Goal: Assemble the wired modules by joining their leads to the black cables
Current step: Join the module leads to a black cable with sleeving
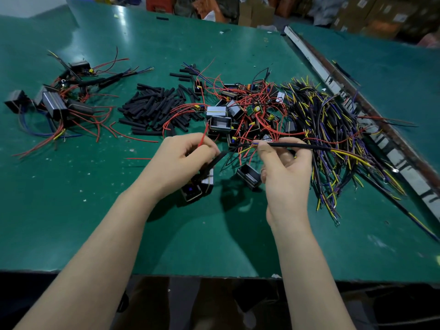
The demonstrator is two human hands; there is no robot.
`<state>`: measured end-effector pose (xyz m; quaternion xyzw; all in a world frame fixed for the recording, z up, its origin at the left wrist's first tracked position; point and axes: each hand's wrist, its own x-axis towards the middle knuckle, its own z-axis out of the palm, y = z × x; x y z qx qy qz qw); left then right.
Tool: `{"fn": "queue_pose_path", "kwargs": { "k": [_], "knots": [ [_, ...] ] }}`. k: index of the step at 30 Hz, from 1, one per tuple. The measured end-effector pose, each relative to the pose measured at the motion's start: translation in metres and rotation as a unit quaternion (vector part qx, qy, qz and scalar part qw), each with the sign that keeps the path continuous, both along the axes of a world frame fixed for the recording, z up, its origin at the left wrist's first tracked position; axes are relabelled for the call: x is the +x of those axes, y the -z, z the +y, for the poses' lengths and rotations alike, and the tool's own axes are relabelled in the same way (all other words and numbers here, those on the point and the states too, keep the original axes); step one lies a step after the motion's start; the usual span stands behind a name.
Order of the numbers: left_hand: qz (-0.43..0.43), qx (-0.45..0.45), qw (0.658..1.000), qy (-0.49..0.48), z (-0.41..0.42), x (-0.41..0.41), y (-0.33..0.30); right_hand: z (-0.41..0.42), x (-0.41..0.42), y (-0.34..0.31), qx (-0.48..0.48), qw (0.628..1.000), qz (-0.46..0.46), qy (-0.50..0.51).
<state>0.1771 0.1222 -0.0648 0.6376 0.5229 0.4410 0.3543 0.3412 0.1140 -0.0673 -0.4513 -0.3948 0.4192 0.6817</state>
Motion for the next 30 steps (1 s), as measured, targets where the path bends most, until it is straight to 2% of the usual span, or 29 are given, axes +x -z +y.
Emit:
{"fn": "queue_pose_path", "kwargs": {
  "k": [3,6,13,19,24,30],
  "knots": [
    [0.033,-0.030,0.998,0.054,-0.002,-0.009,-0.001,0.000,0.000,0.001,0.014,1.000,-0.019,0.011],
    [0.049,-0.019,0.995,0.079,-0.002,-0.009,0.000,0.000,-0.001,0.001,0.022,0.999,-0.032,0.017],
    [0.032,0.022,0.998,0.054,0.001,-0.003,0.005,-0.001,-0.004,0.001,0.080,0.995,-0.063,0.017],
    [0.058,0.103,0.991,0.062,0.001,0.004,0.002,-0.002,-0.005,0.004,0.122,0.981,-0.148,0.029],
    [-0.010,0.108,0.993,0.055,0.002,0.005,0.003,-0.004,-0.004,0.003,0.172,0.964,-0.201,0.022],
    [-0.015,0.147,0.988,0.048,0.002,0.007,-0.001,-0.004,-0.002,0.002,0.211,0.949,-0.234,-0.002]
  ]
}}
